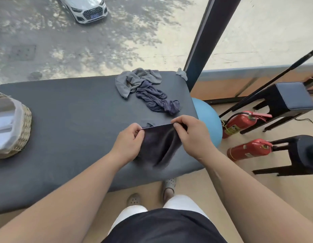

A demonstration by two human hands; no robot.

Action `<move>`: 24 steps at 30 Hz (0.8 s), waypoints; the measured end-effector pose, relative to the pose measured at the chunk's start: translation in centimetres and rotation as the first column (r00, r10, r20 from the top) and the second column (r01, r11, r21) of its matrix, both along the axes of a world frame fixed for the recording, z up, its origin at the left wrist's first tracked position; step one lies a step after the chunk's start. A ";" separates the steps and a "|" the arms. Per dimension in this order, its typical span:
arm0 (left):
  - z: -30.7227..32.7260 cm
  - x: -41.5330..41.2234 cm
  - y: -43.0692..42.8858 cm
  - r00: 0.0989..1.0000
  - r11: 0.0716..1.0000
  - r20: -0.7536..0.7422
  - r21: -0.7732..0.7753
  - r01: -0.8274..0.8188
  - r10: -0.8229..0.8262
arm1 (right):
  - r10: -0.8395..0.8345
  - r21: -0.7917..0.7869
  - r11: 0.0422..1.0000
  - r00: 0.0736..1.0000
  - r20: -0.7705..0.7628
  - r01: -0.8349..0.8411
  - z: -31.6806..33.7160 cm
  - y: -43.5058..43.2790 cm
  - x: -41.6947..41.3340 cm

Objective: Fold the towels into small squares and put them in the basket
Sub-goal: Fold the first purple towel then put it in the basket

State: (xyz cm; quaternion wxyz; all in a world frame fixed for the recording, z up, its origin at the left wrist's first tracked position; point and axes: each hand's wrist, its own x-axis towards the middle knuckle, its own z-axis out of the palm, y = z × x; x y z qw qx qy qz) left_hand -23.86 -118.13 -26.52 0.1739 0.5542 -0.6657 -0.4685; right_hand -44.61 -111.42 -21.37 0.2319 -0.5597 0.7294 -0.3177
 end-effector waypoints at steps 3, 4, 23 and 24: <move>0.5 3.5 2.0 0.987 0.986 0.077 0.099 0.133 -0.141 | -0.061 0.016 0.998 0.998 -0.011 0.061 -0.3 2.9 1.7; 0.7 4.5 2.6 0.982 0.975 0.075 0.149 0.163 -0.176 | -0.069 0.022 0.997 0.998 -0.013 0.069 -0.3 3.7 1.9; 0.6 4.4 11.4 0.884 0.955 0.385 0.230 0.187 -0.266 | 0.362 0.503 0.823 0.926 -0.106 -0.264 -4.9 11.7 -8.3; 0.4 4.4 11.8 0.851 0.920 0.388 0.308 0.242 -0.354 | 0.429 0.580 0.752 0.900 -0.071 -0.313 -5.4 11.9 -8.7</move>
